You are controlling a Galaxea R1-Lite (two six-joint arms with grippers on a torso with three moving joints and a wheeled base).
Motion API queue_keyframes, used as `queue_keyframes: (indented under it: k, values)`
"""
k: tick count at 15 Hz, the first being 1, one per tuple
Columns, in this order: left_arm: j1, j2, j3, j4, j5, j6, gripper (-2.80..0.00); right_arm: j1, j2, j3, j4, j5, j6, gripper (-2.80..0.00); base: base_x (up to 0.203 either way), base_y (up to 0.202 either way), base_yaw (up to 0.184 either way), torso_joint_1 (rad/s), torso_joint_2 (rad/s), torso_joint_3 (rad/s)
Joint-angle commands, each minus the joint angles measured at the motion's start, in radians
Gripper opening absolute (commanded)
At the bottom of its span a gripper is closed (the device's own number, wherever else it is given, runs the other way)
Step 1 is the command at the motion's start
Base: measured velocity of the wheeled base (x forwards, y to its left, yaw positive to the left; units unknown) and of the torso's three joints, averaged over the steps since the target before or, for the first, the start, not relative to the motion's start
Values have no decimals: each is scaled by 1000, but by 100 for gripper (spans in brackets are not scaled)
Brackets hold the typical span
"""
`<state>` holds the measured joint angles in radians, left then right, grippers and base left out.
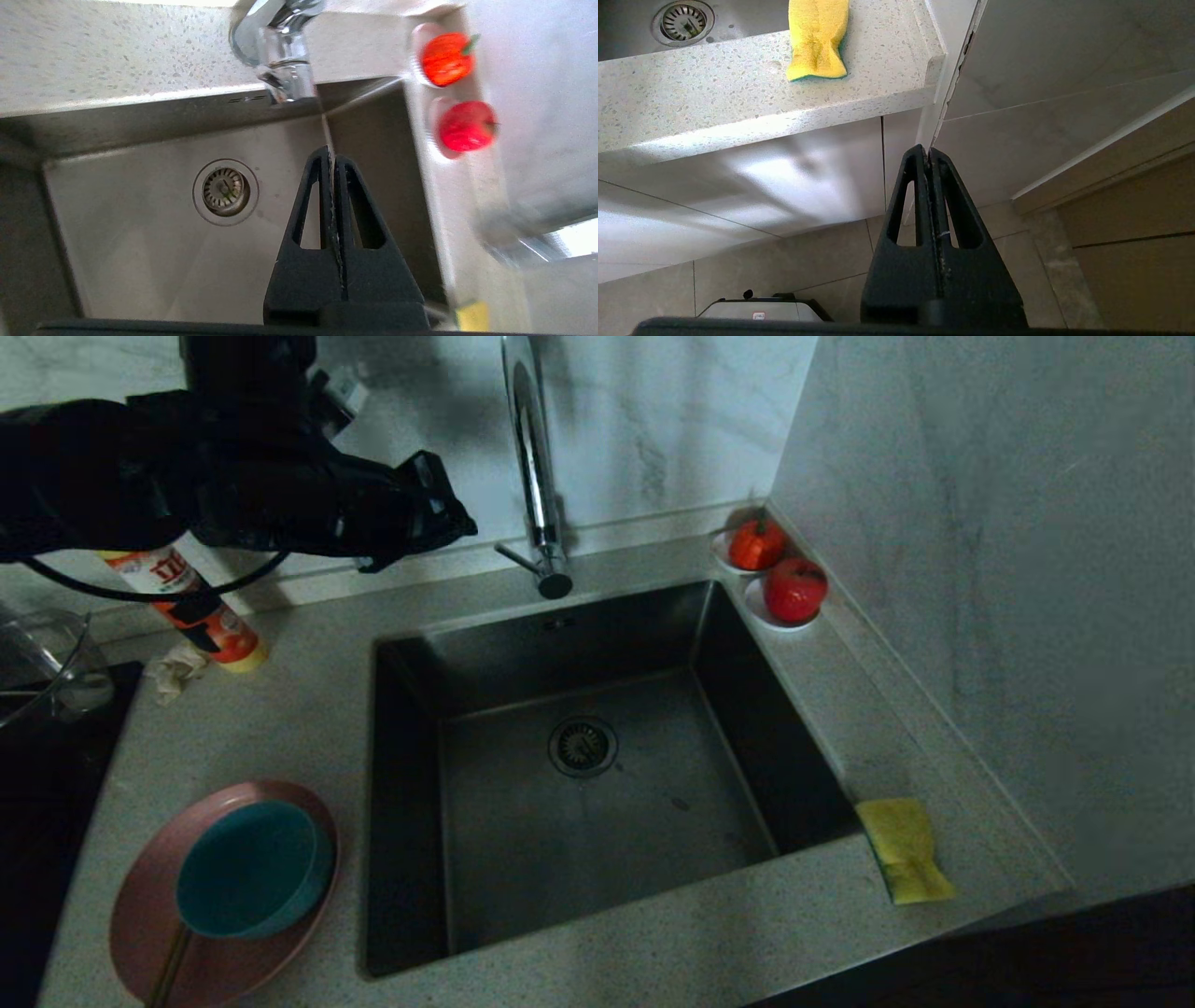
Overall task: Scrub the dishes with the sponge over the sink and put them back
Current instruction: Turn on the faucet
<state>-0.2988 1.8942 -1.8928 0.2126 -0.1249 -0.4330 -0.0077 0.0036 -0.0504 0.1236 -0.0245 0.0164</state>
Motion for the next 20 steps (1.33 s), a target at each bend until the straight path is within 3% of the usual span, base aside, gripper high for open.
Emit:
queue_keyframes:
  k: [1,5,12,15,20]
  values:
    - [8,107,-40,-15,-1,-7,-280,0,-1,0,1,0,0,-280,0,0,0,0,0,0]
    - [10,139,-41,-114,7,-63,-280,0,-1,0,1,0,0,-280,0,0,0,0,0,0]
    - [63,189,-42,-201,1,-69,-280,0,-1,0,1,0,0,-280,0,0,0,0,0,0]
    - [65,204,-42,-272,-4,-145,-280,0,-1,0,1,0,0,-280,0,0,0,0,0,0]
    - [64,262,-43,-364,-25,-168,-280,0,-1,0,1,0,0,-280,0,0,0,0,0,0]
